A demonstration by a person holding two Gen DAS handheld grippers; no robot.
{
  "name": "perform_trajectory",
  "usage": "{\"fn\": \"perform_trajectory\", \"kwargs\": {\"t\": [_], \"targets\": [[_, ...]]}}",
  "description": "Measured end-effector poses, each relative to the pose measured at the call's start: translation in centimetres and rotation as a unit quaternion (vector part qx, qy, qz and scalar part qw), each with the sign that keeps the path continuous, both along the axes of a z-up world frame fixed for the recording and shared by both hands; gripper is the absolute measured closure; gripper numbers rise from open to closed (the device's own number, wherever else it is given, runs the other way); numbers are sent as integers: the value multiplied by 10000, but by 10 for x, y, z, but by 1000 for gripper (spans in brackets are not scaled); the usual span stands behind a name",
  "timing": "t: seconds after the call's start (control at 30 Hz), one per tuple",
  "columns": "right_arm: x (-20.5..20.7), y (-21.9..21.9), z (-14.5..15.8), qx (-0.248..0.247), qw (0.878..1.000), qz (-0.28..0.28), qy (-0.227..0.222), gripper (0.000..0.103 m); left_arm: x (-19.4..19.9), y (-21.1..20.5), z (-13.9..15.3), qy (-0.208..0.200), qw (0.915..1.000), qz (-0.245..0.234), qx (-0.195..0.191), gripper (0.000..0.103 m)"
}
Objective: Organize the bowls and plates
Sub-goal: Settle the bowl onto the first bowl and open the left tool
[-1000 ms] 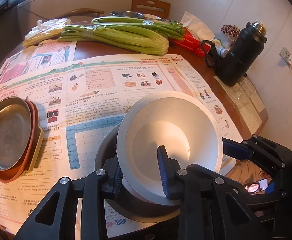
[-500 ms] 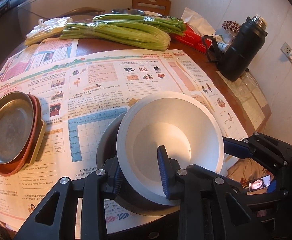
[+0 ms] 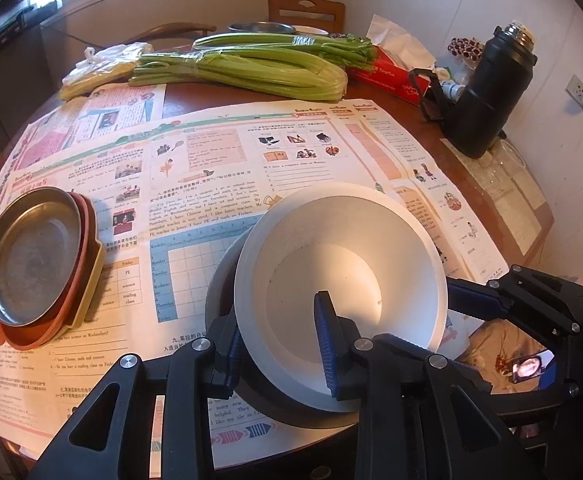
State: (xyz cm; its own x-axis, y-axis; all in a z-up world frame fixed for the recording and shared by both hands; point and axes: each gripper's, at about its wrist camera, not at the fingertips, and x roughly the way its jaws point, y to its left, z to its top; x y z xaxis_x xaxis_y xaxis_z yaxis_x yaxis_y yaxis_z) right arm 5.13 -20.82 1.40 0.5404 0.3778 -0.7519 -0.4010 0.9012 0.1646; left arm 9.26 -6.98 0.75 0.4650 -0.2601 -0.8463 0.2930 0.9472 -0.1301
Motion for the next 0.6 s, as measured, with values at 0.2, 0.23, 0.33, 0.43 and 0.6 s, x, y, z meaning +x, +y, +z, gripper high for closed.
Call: {"fn": "perform_trajectory", "kwargs": {"t": [0.2, 0.23, 0.33, 0.43, 0.6], "targets": [[-1, 3, -1, -54, 10000, -45, 24, 57, 0, 1, -1, -44, 10000, -29, 3, 70], [-1, 3, -1, -42, 10000, -51, 14, 57, 0, 1, -1, -45, 10000, -36, -3, 70], [-2, 1, -1, 16, 10000, -74, 43, 57, 0, 0, -1, -83, 9999, -60, 48, 69], [-3, 1, 0, -7, 9999, -91, 43, 57, 1, 0, -1, -81, 9999, -65, 10, 69], [-4, 1, 2, -15, 9999, -112, 17, 57, 1, 2, 0, -91, 9999, -62, -5, 69]]}}
